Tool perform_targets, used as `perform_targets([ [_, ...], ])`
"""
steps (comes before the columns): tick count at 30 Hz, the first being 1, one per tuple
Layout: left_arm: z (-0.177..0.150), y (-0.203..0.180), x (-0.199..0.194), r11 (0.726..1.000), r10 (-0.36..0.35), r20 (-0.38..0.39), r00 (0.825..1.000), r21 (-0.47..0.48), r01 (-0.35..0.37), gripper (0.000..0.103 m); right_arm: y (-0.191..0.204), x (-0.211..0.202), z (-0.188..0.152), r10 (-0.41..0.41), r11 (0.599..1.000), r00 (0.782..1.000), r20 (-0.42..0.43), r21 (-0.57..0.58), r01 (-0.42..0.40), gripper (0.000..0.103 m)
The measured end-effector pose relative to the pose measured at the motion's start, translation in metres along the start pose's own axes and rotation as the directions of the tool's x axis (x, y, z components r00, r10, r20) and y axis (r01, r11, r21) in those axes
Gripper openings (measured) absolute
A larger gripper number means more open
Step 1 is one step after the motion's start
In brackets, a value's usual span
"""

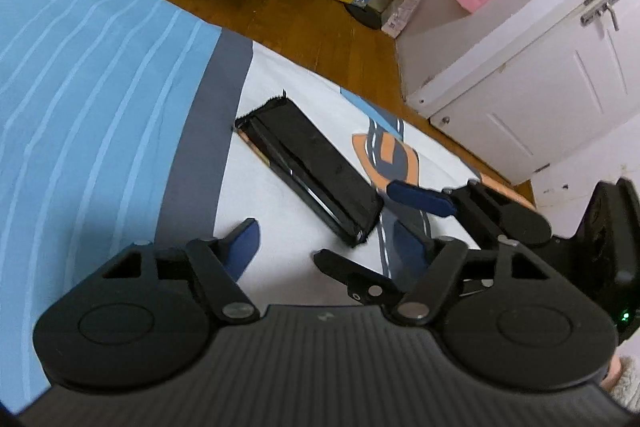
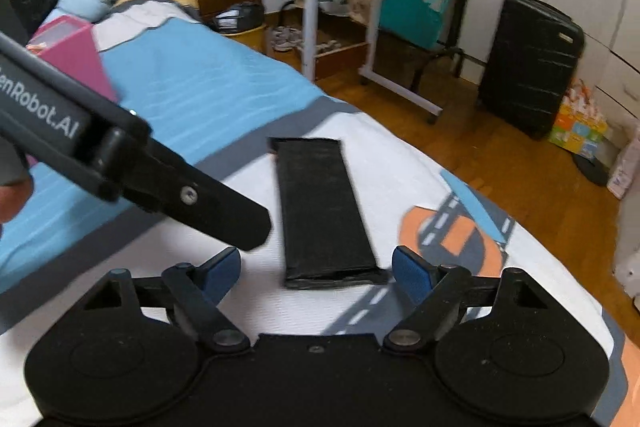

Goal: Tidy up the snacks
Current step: 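Move the left tool to the black snack bar and grasp it, then lift the black bar with the left tool and carry it over the box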

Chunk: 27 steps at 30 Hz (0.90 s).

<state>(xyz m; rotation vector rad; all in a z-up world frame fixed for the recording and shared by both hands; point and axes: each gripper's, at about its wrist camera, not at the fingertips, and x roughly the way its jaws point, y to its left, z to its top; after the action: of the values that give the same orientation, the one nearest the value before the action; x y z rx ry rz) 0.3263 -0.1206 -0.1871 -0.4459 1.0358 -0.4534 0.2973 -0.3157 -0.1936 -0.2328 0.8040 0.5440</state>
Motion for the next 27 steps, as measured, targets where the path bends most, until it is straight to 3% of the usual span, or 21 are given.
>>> perform_targets([
  [5, 0.005, 0.007, 0.019, 0.997, -0.061, 0.059, 0.996, -0.051, 0.064, 0.067, -0.022, 0.012, -0.007, 0.017, 0.981, 0.998, 0.052, 0.19, -0.027, 0.075],
  [11, -0.004, -0.001, 0.031, 1.0, 0.0, 0.096, 0.995, 0.025, -0.002, 0.052, -0.007, 0.01, -0.007, -0.006, 0.991, 0.998, 0.063, 0.133, -0.003, 0.065],
  [17, -0.007, -0.007, 0.032, 0.998, 0.027, 0.117, 0.993, 0.053, -0.033, 0.045, 0.007, 0.002, -0.004, -0.014, 0.991, 0.999, 0.04, 0.135, 0.008, 0.056],
  [22, -0.008, -0.011, 0.031, 0.997, 0.049, 0.108, 0.993, 0.059, -0.056, 0.044, 0.007, 0.0, -0.004, -0.023, 0.984, 0.999, 0.022, 0.177, 0.019, 0.056],
  [27, -0.006, -0.003, 0.027, 1.0, 0.017, 0.081, 0.997, 0.009, -0.018, 0.046, 0.012, 0.0, 0.002, -0.025, 0.98, 0.999, -0.024, 0.196, 0.029, 0.055],
])
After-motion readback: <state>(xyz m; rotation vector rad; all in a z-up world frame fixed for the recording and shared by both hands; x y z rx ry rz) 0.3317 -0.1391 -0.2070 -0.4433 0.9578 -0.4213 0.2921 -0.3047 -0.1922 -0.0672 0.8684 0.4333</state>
